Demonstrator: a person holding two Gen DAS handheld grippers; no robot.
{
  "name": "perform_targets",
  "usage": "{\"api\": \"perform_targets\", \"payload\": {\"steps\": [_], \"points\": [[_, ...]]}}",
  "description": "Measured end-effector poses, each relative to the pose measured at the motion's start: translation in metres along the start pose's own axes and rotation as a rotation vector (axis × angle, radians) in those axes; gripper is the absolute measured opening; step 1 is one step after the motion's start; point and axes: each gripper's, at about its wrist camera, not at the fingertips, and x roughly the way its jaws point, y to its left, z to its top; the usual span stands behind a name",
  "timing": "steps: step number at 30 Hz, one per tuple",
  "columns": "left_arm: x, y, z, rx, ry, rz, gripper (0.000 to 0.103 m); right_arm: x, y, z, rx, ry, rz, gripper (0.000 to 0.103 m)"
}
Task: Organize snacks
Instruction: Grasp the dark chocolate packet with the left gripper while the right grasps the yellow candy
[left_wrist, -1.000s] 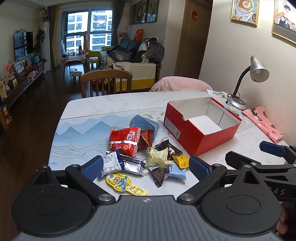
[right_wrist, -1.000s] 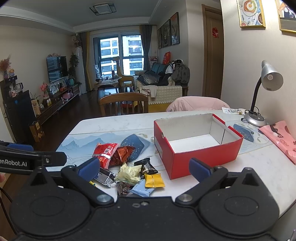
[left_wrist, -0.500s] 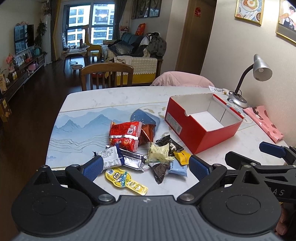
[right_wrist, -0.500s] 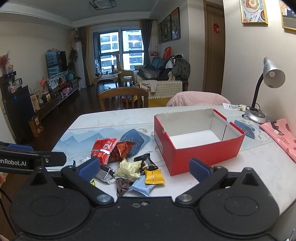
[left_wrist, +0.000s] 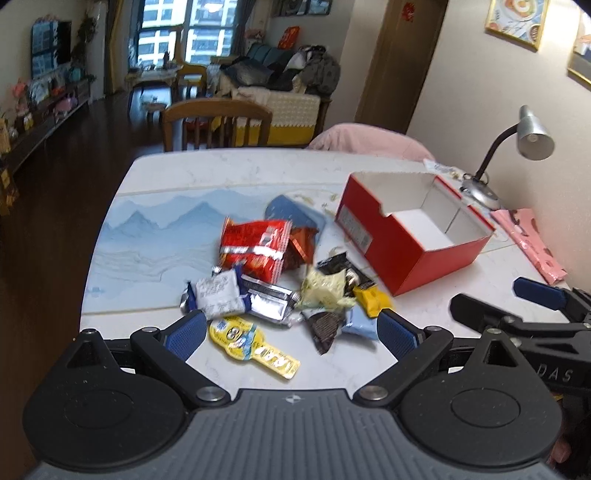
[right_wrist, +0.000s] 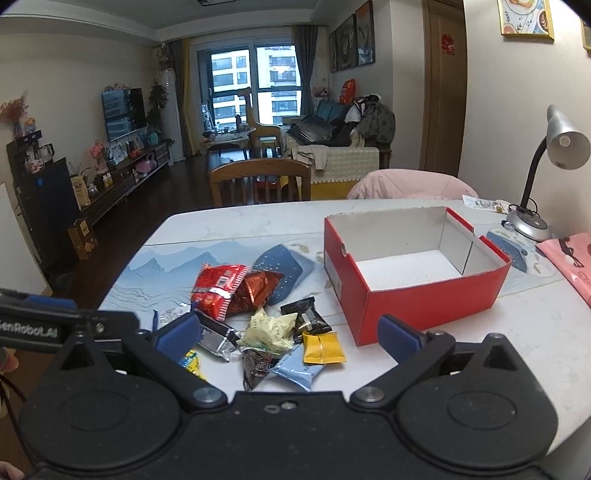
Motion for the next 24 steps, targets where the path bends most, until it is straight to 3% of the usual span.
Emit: {"api": "perform_targets", "payload": {"steps": [10,14,24], "points": [[0.047,0.012,-0.002,-0.110,0.135,0.044,0.099,0.048,-0.029,-0.015,-0.031,0.139,0.014,0.097],[0.066,0.008,-0.003,-0.126,0.184,0.065,0.099,0.069,-0.046,-0.020,-0.017,0.180,0.021,0.089],[0.112,-0.027,-0.003,-0.006,0.184,0.033,0.095,0.148,-0.069,-0.025,0.017,0.308,0.090,0.077]]}}
